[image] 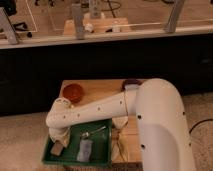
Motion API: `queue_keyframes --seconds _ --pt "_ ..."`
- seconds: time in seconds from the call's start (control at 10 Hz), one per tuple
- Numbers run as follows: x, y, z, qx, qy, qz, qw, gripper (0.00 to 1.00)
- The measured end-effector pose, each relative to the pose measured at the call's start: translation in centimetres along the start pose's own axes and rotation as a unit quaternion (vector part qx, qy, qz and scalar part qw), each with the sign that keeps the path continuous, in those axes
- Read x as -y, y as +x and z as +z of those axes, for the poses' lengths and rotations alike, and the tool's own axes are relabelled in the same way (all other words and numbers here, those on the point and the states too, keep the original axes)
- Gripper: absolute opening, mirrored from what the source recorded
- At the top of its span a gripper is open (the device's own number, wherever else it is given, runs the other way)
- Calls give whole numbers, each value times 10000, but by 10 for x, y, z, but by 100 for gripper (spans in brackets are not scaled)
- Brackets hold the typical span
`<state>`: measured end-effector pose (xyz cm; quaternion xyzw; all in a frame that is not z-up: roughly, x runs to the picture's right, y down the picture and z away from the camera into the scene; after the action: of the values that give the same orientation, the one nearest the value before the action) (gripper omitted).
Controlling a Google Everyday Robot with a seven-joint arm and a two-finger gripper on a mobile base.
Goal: Wipe tray with eraser
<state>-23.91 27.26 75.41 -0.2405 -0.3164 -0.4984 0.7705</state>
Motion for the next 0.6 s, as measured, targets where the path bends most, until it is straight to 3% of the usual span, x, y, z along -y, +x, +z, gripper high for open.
queue_keyframes --seconds 0.4,0.6 --pt "-46 15 -16 -171 0 400 9991 0" --pt "-46 32 -18 -246 24 523 9983 0"
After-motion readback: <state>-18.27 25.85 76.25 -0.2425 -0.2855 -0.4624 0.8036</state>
